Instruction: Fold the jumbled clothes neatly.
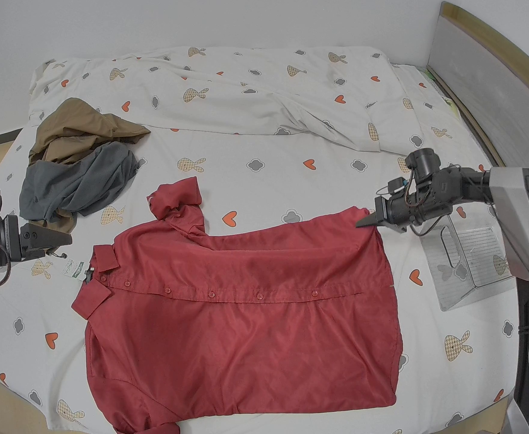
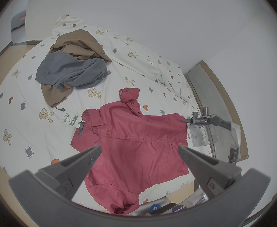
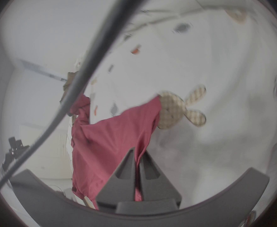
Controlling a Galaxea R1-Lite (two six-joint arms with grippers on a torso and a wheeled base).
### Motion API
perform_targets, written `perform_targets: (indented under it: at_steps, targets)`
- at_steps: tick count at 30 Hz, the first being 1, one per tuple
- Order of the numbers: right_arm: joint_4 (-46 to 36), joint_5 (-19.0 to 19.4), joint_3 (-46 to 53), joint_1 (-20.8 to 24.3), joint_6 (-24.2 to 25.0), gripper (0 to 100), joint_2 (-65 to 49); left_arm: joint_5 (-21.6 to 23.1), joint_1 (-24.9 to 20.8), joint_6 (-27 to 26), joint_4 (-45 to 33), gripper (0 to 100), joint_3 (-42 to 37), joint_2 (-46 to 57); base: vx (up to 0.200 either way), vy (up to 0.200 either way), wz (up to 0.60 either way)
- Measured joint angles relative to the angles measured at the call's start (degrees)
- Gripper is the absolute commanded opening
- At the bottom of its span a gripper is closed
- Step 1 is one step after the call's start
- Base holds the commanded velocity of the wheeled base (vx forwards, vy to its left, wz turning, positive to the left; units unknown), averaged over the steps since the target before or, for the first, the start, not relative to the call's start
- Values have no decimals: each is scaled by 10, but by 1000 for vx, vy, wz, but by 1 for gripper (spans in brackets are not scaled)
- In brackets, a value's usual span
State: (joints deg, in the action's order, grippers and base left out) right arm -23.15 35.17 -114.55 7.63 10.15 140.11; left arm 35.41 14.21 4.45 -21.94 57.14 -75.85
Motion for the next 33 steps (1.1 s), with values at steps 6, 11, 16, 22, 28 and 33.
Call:
perform_targets:
  at_steps: [6, 11, 16, 22, 28, 33]
  targets:
    - [59, 0, 20, 2, -29, 0, -74, 0, -3, 0, 0, 100, -1, 3, 0, 0, 0]
    - [185, -2, 112, -3, -34, 0, -114, 0, -8, 0, 1, 100, -4, 5, 0, 0, 0]
    - [335, -14, 244, -6, -37, 0, -136, 0, -13, 0, 1, 100, -5, 7, 0, 0, 0]
    - [411, -38, 336, -11, -40, 0, -132, -1, -17, -1, 1, 100, -8, 10, 0, 0, 0]
    - [414, -43, 346, -24, -40, 100, -122, -1, -20, -1, 1, 100, -9, 12, 0, 0, 0]
    - [432, -42, 345, -27, -42, 100, -107, -1, -20, -3, 2, 100, -11, 12, 0, 0, 0]
